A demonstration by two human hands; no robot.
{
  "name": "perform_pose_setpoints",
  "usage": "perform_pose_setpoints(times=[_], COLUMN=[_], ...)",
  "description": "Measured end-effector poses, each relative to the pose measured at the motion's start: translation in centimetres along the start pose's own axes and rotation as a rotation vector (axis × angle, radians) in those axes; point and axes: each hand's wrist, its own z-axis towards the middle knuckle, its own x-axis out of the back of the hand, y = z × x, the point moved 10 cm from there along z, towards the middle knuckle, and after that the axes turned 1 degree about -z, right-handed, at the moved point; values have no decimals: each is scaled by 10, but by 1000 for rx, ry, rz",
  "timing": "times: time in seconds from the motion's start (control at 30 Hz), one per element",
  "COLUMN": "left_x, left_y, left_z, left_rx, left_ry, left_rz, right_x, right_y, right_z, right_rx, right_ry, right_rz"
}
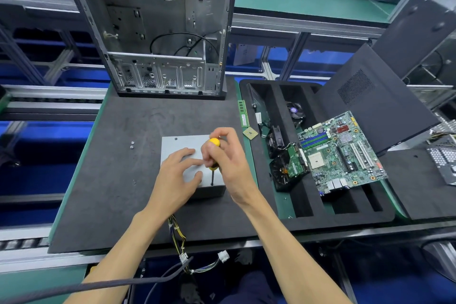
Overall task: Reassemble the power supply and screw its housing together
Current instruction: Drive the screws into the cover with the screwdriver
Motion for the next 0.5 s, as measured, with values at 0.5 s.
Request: perform_pose_setpoints(times=[0.5], left_x=[-1], left_y=[-2], left_z=[1], left_rx=[7], left_ry=[1], left_rz=[10], right_x=[6], right_y=[3], right_z=[2], right_rx=[-17], right_ry=[23], right_rz=[-4])
